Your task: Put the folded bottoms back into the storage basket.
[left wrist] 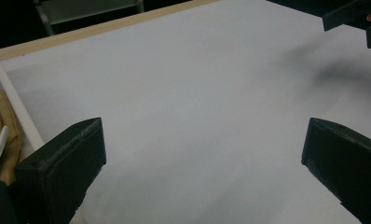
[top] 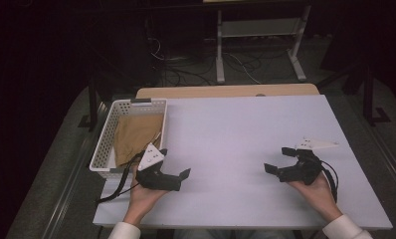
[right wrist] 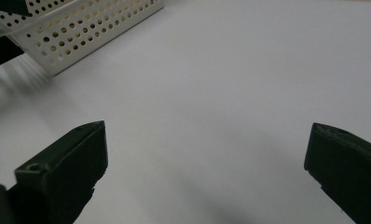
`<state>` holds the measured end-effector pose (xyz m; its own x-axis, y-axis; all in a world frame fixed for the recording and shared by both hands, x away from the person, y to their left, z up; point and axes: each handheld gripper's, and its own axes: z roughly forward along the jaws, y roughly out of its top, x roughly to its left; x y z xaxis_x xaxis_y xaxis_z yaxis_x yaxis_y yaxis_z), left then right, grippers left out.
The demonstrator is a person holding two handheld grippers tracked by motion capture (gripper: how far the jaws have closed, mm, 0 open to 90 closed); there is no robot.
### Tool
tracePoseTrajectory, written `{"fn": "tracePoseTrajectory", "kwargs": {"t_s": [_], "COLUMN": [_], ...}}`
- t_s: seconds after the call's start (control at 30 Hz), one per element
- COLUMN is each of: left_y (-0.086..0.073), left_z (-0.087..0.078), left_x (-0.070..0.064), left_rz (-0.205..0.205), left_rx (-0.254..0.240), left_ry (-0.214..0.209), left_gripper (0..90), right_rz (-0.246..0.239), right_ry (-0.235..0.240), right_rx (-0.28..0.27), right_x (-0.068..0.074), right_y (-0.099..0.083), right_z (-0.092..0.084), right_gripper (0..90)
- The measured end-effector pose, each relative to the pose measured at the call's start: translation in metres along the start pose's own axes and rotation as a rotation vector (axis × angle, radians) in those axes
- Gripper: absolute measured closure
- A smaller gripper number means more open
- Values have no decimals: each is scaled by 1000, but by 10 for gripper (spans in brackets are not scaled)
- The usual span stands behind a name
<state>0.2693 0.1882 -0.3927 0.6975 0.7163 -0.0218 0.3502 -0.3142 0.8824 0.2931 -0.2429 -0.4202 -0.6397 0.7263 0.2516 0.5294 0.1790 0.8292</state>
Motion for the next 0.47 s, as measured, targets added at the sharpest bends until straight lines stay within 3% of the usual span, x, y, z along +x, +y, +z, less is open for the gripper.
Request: {"fn": "tracePoseTrajectory", "kwargs": {"t_s": [0.47], "left_y": [-11], "left_z": [5], "left_x": [-5], "left_rz": [35], "left_rx": [1], "left_ry": [-12], "left_gripper": [0], "right_rz": [-17], "right_ry": [5], "right_rx": [-8], "right_x": [-2], "right_y": [-13], "right_z": [-9], "right_gripper": [0]}}
